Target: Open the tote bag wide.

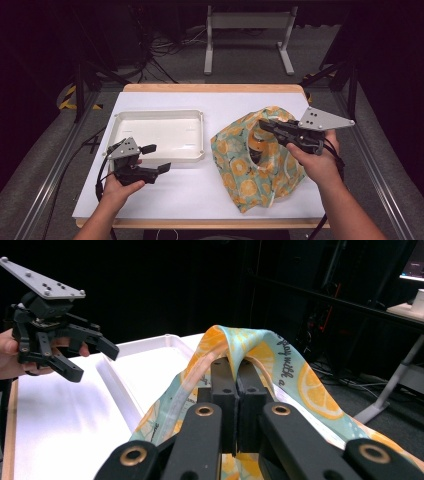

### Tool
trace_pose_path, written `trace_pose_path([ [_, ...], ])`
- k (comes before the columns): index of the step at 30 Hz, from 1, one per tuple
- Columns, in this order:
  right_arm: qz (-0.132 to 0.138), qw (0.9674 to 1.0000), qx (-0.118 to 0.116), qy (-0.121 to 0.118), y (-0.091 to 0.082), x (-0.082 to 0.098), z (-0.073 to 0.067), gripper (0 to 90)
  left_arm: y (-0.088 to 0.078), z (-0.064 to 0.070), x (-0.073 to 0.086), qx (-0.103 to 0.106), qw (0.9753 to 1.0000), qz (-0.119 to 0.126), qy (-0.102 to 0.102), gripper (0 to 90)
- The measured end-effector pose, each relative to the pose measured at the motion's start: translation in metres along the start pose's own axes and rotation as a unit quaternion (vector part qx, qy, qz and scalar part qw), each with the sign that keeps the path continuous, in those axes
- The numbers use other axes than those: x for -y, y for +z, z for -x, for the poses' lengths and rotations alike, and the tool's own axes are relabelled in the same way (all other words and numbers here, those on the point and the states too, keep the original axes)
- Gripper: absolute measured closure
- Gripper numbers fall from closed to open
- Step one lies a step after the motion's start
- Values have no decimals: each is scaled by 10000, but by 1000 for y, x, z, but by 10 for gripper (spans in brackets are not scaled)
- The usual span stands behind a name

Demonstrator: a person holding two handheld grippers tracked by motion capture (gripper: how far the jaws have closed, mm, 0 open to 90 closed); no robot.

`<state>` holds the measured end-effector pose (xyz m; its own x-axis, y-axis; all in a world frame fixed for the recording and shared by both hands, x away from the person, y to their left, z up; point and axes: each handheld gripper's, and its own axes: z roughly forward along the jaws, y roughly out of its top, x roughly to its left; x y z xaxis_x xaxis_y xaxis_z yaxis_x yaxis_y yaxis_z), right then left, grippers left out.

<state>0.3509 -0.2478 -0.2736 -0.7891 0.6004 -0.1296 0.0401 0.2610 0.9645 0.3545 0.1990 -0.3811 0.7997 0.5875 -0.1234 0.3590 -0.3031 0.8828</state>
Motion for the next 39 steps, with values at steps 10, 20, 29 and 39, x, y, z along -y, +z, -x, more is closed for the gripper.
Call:
trace_pose_path([
  [10, 139, 9998, -143, 22, 9, -6, -6, 899, 14, 7, -13, 249, 9996, 145, 10, 153],
  [20, 161, 9995, -279, -21, 20, -10, -11, 899, 24, 14, -19, 331, 9993, 135, 91, 153],
  [29, 120, 9993, -355, -34, 30, -9, -13, 899, 32, 19, -22, 335, 9993, 156, 56, 151],
  [39, 114, 9993, -356, -20, 30, -8, -13, 898, 54, 41, -49, 650, 9970, 275, 314, 149],
])
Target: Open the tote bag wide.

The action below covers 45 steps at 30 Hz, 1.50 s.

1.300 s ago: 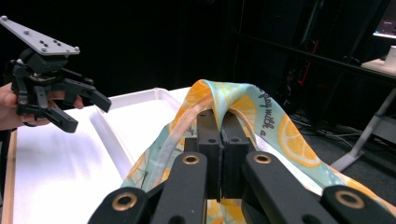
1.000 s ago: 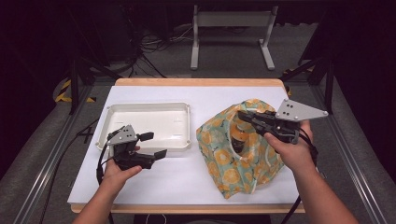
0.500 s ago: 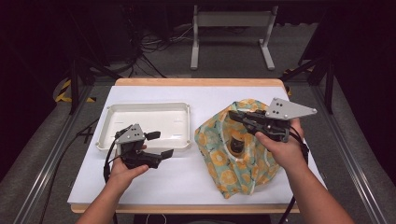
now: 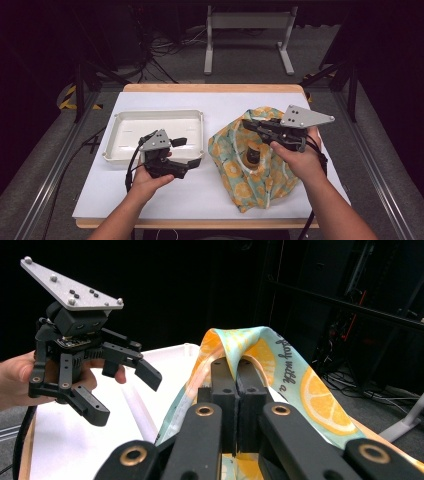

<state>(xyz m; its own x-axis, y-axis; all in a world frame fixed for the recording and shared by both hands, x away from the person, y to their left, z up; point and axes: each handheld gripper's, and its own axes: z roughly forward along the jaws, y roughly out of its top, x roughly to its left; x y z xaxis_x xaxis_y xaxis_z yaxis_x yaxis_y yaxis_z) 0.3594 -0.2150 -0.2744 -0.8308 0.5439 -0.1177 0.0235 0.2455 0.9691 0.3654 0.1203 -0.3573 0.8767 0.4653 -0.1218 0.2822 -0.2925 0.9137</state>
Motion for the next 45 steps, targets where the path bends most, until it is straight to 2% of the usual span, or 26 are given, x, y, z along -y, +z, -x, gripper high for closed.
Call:
trace_pose_path([
  [5, 13, 10000, 0, -19, -1, 0, 0, 899, 13, 7, -15, 114, 9998, 58, 131, 149],
  [7, 22, 10000, 24, -6, -2, 1, 0, 898, 22, 9, -21, 114, 9996, 10, 264, 149],
  [11, 23, 10000, 25, 4, -2, 1, 1, 899, 35, 10, -28, 209, 9995, 25, 249, 148],
  [14, 17, 10000, 54, -20, -3, 2, 1, 898, 38, 13, -33, 288, 9993, 76, 243, 149],
  [17, 20, 10000, 56, -5, -2, 3, 2, 898, 42, 14, -40, 335, 9988, 104, 339, 147],
  [26, 34, 10000, 18, 31, -1, 5, 2, 897, 56, 17, -53, 477, 9981, 132, 362, 140],
  [32, 44, 10000, 20, 29, -1, 5, 1, 898, 66, 20, -62, 449, 9975, 36, 539, 143],
  [45, 61, 10000, -38, 50, 1, 7, 1, 896, 86, 23, -74, 554, 9967, 171, 565, 157],
])
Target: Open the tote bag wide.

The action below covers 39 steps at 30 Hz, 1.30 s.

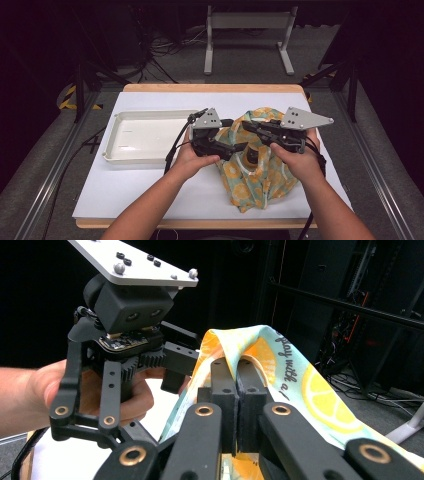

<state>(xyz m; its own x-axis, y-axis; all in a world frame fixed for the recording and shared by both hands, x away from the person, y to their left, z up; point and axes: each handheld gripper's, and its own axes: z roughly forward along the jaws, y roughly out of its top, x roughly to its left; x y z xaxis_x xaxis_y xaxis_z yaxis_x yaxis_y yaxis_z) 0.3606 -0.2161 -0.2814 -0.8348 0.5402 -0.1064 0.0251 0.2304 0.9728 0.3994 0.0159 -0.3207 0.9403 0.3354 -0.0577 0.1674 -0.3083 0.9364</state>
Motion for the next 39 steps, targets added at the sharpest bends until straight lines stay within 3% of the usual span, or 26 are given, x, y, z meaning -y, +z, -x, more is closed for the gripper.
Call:
trace_pose_path([
  [6, 9, 10000, -20, 21, 0, 1, 0, 896, 6, -2, -1, -80, 10000, 44, -41, 186],
  [15, -1, 10000, -78, -10, 3, 1, -1, 894, 7, -2, -1, -225, 9997, 56, -23, 322],
  [17, 0, 10000, -82, 1, 3, 1, -1, 892, 7, -2, -2, -219, 9997, 57, -9, 439],
  [18, 0, 10000, -82, 1, 3, 1, -1, 892, 6, -3, -2, -165, 9998, 43, -35, 439],
  [22, -4, 10000, -76, -7, 4, 1, -1, 889, 5, -3, -1, -145, 9999, -6, -50, 592],
  [31, -16, 10000, -70, -21, 2, 2, 0, 865, 4, 1, -1, -166, 9998, -43, 120, 870],
  [39, 92, 9999, -26, 46, -8, 2, 3, 762, 2, -2, 0, -168, 9998, -68, 85, 894],
])
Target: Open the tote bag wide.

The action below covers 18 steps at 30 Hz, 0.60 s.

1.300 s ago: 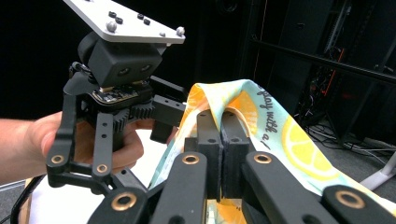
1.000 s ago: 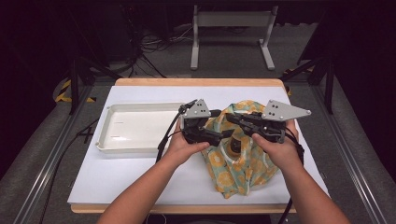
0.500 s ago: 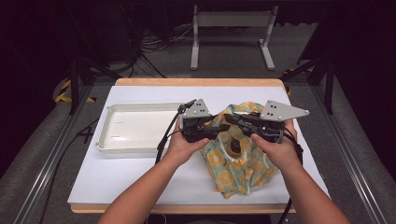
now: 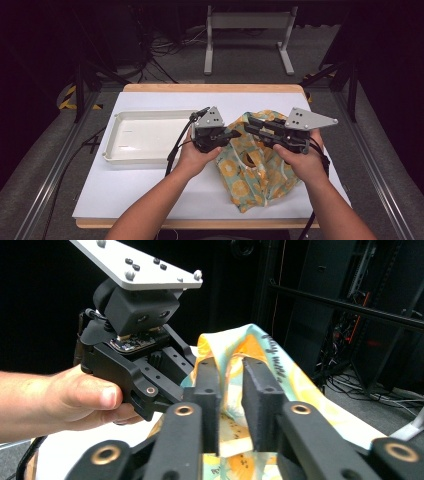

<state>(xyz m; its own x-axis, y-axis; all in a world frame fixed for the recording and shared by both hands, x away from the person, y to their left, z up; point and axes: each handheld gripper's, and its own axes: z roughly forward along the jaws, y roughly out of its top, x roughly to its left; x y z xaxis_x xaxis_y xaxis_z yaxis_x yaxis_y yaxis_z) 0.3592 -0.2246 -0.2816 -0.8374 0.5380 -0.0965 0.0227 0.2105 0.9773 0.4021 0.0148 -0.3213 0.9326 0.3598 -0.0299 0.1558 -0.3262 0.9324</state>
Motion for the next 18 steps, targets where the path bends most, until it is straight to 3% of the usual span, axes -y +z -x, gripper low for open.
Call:
trace_pose_path([
  [5, 31, 9999, 95, -12, -11, 1, 1, 691, -1, -1, 0, 14, 10000, -34, 29, 894],
  [11, 113, 9994, 300, 135, -30, 4, 10, 487, -2, -5, 1, 89, 9999, -18, -81, 893],
  [18, 108, 9982, 530, 244, -45, 10, 19, 392, -3, -6, 2, 107, 9999, -44, -81, 890],
])
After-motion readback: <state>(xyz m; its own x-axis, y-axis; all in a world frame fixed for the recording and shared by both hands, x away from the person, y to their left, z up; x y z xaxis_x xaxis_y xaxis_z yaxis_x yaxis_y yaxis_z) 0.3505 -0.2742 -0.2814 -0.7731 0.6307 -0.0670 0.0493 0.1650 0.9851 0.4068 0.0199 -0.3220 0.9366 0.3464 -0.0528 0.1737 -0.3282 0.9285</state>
